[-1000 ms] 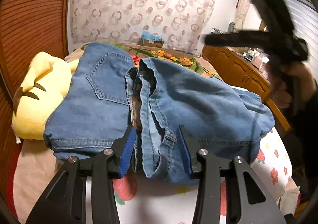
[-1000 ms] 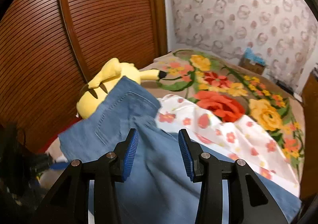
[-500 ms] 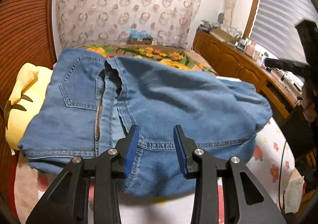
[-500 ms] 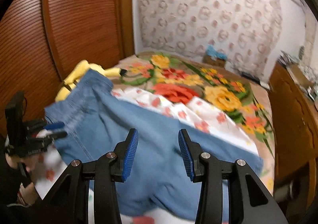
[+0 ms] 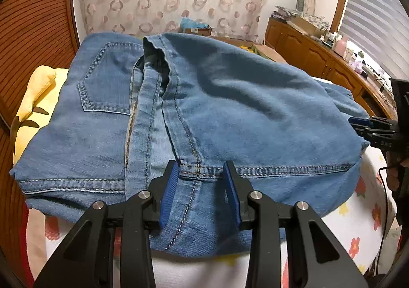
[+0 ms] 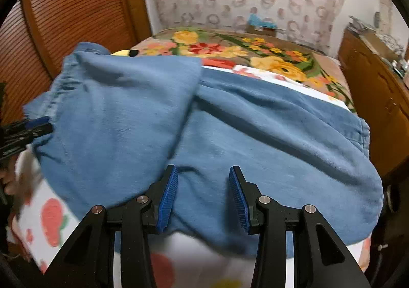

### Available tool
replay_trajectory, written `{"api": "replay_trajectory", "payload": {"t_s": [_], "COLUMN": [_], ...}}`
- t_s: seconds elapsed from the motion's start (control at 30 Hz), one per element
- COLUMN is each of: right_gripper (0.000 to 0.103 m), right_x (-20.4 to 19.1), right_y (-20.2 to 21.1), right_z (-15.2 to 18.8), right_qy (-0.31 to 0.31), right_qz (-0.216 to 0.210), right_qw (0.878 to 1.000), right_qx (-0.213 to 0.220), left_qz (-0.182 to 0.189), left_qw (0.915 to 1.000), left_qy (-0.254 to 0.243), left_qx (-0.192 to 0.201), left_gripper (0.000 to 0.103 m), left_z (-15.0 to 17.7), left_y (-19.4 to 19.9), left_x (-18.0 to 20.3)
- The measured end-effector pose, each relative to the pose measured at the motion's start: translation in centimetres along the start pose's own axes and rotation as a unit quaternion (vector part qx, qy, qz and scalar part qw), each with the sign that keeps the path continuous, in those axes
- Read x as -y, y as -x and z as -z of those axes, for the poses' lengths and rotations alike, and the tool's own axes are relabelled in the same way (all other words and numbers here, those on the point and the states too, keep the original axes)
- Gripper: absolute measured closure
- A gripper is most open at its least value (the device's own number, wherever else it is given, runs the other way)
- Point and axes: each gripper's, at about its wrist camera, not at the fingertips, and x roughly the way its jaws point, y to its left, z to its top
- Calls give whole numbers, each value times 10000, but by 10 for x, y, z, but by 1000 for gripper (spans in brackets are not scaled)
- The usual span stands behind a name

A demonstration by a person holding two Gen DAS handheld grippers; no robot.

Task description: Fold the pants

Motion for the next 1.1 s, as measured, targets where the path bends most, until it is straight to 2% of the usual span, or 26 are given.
{"api": "replay_trajectory", "payload": {"t_s": [0.17,0.4,0.47,0.5,0.57,0.87,1.1], "right_gripper": [59,55,54,54,53,51,51], "right_x": [-1,-18,-14,-13,-14,-14,-15], "right_y": [-9,-3,-1,0,0,-14,-16], "right_z": [9,20,20,22,23,1,-1], "right_qy": [-205,165,72,42,79,65,64], "right_qz": [-3,325,238,209,268,301,302], "right_qw": [9998,9990,9994,9995,9993,9993,9993], "right_qx": [-43,243,245,248,242,210,204], "left_qz": [-110,-225,-269,-250,-127,59,41], "left_qw": [9999,9996,9994,9994,9998,9980,9996], "left_qy": [-75,-183,-231,-229,-169,-94,-88], "left_qx": [-78,-35,0,-11,-17,623,259], "left_gripper": [64,63,70,78,81,83,82], "left_z": [-4,-7,-7,-7,-7,-12,1], "left_y": [-6,-14,-14,-14,-13,53,47], "left_x": [3,12,13,12,12,5,-4]}}
